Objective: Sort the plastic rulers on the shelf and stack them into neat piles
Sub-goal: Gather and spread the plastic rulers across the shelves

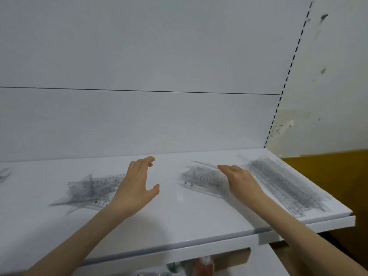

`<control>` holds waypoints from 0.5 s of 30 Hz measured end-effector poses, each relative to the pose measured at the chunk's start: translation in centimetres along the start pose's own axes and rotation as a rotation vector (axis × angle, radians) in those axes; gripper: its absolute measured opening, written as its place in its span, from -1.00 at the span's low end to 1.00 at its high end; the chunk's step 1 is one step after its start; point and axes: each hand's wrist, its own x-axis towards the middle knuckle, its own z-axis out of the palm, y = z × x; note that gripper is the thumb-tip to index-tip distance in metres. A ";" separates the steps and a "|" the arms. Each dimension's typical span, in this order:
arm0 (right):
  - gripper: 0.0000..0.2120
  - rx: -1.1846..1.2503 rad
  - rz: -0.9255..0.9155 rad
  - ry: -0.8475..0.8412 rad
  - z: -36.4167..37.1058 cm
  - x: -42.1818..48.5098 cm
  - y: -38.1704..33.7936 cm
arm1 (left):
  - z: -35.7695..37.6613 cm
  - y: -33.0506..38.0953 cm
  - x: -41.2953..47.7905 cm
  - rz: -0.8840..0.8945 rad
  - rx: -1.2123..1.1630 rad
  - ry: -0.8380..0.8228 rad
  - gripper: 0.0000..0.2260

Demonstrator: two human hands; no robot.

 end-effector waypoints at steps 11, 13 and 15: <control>-0.53 0.043 0.229 -0.233 -0.9 3.4 -1.0 | -4.0 -1.0 -2.0 -0.066 0.077 0.070 -0.50; -0.55 0.109 0.218 -0.214 -1.3 4.9 -3.1 | -5.6 -2.0 -2.7 -0.086 0.111 0.085 -0.51; -0.55 0.139 0.169 -0.207 -1.1 6.6 -5.8 | -7.5 -3.5 -3.7 -0.104 0.148 0.103 -0.53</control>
